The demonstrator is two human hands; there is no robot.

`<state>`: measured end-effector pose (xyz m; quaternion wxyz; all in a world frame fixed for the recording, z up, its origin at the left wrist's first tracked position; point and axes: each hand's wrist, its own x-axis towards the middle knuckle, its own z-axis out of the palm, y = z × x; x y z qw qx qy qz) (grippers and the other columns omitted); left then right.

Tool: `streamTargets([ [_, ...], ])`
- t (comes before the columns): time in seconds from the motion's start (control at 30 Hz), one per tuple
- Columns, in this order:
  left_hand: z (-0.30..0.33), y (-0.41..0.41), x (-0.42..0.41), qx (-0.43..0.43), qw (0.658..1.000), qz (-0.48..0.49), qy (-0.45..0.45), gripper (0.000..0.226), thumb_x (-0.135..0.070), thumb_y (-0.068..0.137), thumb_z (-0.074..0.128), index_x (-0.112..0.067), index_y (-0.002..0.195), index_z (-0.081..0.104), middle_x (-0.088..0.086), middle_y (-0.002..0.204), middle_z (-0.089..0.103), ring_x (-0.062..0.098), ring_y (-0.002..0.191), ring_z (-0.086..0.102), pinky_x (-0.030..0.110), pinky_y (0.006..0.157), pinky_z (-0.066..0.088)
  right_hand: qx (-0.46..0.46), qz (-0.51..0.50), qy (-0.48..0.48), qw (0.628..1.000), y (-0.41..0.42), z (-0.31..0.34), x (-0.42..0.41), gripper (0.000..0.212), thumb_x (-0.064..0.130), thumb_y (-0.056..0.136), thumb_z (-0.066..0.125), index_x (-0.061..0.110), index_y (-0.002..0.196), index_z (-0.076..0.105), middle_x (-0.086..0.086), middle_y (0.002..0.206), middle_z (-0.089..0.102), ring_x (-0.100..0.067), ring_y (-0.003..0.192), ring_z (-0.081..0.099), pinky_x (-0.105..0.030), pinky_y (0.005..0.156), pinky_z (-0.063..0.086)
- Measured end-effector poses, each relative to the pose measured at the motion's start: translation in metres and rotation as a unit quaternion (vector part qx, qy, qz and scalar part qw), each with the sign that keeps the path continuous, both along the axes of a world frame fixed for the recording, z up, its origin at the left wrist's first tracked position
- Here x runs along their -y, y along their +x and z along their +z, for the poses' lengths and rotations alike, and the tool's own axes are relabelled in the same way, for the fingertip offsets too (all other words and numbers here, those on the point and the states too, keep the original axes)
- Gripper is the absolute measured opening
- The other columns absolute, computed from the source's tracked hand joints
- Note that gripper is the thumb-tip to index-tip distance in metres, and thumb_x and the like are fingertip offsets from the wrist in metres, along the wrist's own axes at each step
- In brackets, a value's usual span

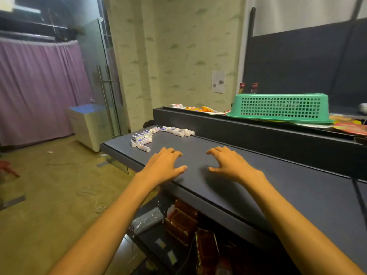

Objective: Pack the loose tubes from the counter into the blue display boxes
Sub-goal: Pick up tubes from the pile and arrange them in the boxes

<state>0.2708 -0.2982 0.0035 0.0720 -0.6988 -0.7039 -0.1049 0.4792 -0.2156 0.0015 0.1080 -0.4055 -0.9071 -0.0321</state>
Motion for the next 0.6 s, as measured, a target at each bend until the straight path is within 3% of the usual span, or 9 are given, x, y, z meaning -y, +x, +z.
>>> streamTargets([
  [0.6,-0.003,-0.186,-0.143,0.034,0.995,-0.089,-0.009,0.057,-0.052,0.092,0.052,-0.025,0.142,0.042,0.002,0.145,0.043,0.021,0.131,0.041,0.039,0.104,0.04,0.002,-0.097,-0.03,0.995,-0.164,0.011,-0.103,0.061,0.041,0.091,0.062,0.025,0.144,0.037,-0.005,0.146,0.042,-0.023,0.128,0.043,-0.038,0.102,0.04],
])
